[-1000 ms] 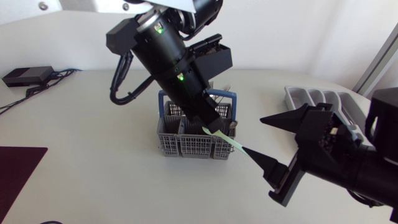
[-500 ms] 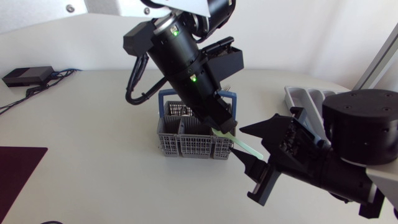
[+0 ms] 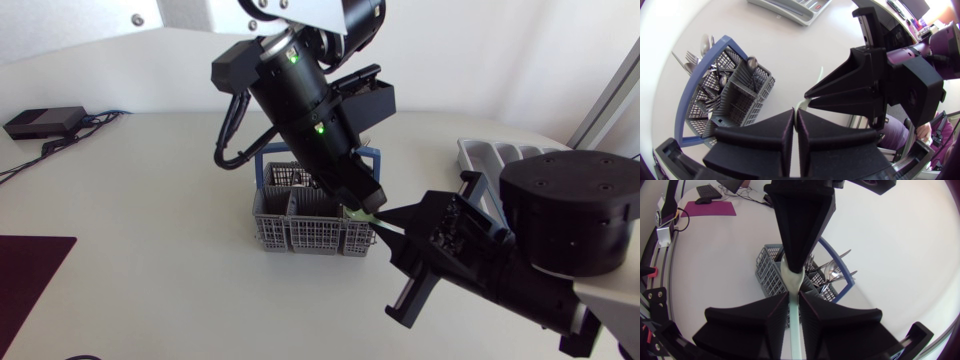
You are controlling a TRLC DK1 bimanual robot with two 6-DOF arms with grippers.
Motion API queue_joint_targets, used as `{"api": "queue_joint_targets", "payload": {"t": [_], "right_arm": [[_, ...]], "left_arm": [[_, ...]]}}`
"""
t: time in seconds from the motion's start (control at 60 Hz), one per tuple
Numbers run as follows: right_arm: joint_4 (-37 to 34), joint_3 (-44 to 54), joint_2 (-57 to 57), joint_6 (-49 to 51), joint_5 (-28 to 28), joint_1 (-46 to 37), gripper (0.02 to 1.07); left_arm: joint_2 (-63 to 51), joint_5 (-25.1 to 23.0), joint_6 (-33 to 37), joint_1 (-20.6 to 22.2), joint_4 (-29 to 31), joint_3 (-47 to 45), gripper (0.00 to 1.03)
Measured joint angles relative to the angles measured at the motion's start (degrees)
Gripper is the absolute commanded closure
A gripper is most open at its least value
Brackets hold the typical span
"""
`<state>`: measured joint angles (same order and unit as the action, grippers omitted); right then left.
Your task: Sort the cutlery from the basket into the organizer compartments.
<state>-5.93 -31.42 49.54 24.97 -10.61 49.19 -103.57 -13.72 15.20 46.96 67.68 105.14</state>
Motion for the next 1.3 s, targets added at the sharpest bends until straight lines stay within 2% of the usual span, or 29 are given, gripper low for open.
{"api": "queue_joint_targets", "payload": {"t": [0.25,0.5,0.567,0.683,0.817,1.0,1.117,1.3], "right_arm": [[0.0,0.1,0.0,0.0,-0.2,0.0,1.01],[0.0,0.6,-0.3,0.0,-0.6,0.2,1.01],[-0.4,1.7,-0.9,0.0,-0.6,0.2,1.01],[-1.7,2.8,-2.3,0.0,-0.6,0.2,1.01],[-2.0,3.7,-2.8,0.0,-0.6,-0.1,1.01],[-2.2,3.8,-3.0,0.0,-0.3,-0.2,1.01],[-2.2,3.8,-3.0,0.0,0.0,-0.8,1.00],[-2.6,4.2,-3.0,-0.1,1.7,-3.6,0.73]], "left_arm": [[-0.1,0.2,-0.2,0.0,0.9,0.8,0.99],[-0.4,-1.6,-1.3,-0.1,1.4,3.3,0.43],[-0.3,-2.0,-2.2,-0.7,0.2,4.8,0.37],[0.1,-2.2,-4.6,-2.7,-3.7,5.7,0.37],[0.7,-2.3,-6.5,-4.8,-4.8,6.4,0.40],[2.2,-2.4,-6.1,-4.9,-4.8,6.0,0.42],[5.4,-2.5,-2.8,-6.6,-4.8,2.9,0.42],[11.9,-1.7,7.7,-12.2,-4.9,-7.0,0.41]]}}
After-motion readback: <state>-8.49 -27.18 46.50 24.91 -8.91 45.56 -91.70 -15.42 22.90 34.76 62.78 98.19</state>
